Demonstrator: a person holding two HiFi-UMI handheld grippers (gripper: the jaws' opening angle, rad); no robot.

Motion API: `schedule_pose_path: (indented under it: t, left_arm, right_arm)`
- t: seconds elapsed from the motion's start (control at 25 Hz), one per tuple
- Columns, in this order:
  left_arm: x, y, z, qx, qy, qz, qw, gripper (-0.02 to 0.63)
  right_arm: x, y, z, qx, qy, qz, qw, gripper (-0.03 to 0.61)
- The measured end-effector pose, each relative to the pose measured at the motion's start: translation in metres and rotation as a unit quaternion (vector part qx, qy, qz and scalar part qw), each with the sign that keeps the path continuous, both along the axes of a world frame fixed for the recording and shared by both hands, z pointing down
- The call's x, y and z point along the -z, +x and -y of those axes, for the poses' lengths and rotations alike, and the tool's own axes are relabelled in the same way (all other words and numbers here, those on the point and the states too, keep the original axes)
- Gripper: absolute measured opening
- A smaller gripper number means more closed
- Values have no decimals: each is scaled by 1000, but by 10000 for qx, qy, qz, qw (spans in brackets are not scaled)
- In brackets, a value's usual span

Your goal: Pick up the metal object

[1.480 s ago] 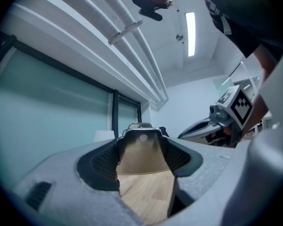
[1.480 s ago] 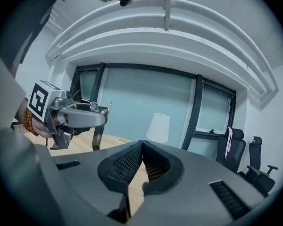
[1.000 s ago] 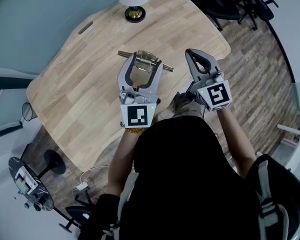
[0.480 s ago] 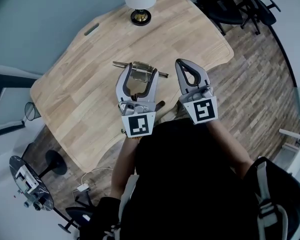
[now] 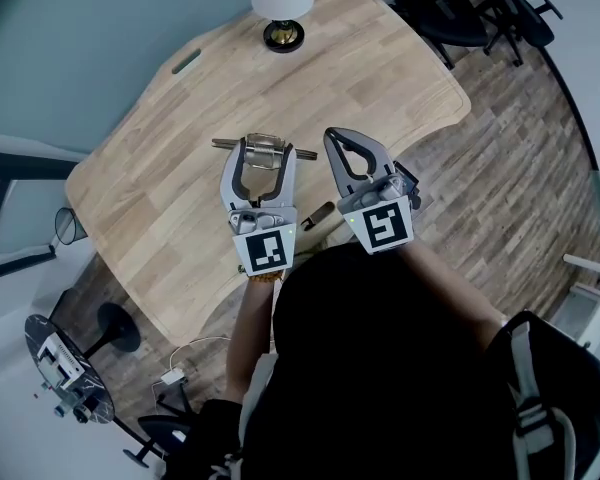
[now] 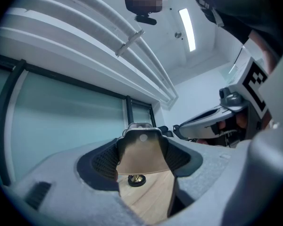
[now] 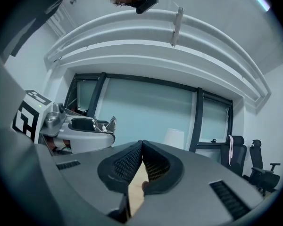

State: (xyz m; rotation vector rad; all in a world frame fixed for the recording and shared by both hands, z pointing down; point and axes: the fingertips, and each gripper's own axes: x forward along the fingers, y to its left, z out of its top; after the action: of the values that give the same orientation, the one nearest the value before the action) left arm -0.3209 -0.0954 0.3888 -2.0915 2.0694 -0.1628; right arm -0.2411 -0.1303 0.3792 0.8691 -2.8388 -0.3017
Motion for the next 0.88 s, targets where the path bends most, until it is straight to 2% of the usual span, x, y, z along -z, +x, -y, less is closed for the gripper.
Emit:
schedule_pose_path:
  t: [0.24,0.88]
  left_arm:
    - [-2,-2,-2,34,6,-46,10000,298]
    - [-13,-4,-1,55,-53,-74,9999,298]
  right_arm:
    - [-12,0,0,-20,-133,-74,9999,3]
    - [-14,-5,2,19,-97,-165,9998,3]
